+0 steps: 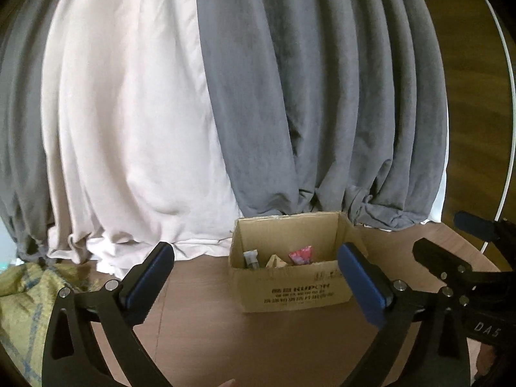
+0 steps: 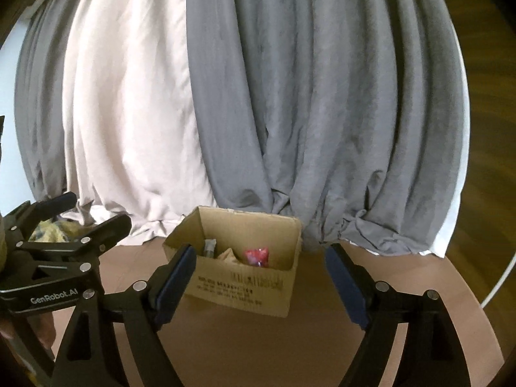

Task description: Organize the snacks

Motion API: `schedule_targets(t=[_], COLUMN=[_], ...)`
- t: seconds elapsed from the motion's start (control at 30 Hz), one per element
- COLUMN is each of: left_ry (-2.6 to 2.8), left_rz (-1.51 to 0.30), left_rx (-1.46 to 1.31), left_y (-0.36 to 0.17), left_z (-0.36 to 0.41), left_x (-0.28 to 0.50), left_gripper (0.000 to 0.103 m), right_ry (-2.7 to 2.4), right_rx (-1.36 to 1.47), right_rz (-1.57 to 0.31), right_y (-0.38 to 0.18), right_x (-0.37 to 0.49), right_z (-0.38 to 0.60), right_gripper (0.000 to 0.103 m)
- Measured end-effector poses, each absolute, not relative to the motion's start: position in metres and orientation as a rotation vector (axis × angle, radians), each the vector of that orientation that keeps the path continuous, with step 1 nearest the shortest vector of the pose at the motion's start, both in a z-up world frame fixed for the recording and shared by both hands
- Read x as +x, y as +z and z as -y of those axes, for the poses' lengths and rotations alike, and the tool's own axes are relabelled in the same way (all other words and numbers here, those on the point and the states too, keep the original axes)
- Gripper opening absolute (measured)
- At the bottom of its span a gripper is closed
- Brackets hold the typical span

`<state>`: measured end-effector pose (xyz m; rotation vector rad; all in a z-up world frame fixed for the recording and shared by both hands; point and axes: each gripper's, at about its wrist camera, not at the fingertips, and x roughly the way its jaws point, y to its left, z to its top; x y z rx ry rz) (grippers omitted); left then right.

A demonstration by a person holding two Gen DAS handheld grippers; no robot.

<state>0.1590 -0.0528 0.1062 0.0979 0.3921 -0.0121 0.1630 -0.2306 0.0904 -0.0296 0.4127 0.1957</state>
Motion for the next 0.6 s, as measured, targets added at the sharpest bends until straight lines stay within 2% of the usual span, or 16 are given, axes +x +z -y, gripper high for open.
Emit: schedule_targets(t=[0.6], left_ry=[0.034], left_rz=[-0.407], left_rx=[0.098], left_y=[0.095], left_z=[0.067], left_x=[0.071], left_gripper=[0.103], right_ry=[0.19], right_rx=[0.042], right_rz=[-0.434], right_y=[0.08], right_x=[0.092], right_z=[0.266], right_gripper=[0.083])
